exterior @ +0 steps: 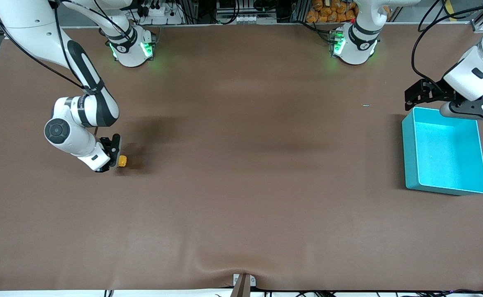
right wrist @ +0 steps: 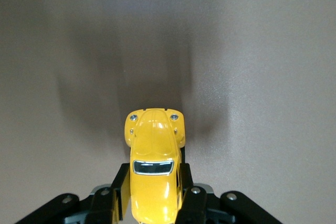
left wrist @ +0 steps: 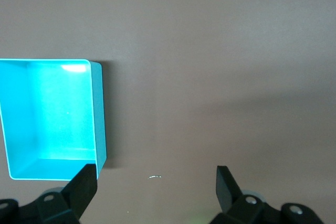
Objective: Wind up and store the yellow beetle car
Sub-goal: 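Close the right gripper around the yellow car's body, then drag the car backward along the table with the right gripper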
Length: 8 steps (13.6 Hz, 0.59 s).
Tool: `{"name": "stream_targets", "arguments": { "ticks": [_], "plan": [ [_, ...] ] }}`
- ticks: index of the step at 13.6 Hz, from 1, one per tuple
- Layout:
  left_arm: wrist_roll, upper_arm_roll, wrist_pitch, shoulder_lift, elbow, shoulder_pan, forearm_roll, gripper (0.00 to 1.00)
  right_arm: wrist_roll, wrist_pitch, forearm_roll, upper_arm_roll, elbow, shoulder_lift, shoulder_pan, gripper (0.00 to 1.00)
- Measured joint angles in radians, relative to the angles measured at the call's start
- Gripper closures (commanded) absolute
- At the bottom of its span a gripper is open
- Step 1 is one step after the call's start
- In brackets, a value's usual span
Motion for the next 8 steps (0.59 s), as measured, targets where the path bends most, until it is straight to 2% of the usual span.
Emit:
{"name": "stream_targets", "arguments": {
  "ticks": [8],
  "plan": [
    [0.0, 0.0, 0.0, 0.0, 0.0, 0.0, 0.0, 0.0, -0.033, 0.0, 0.0, -0.006, 0.0, 0.001, -0.05, 0.68]
  ]
}}
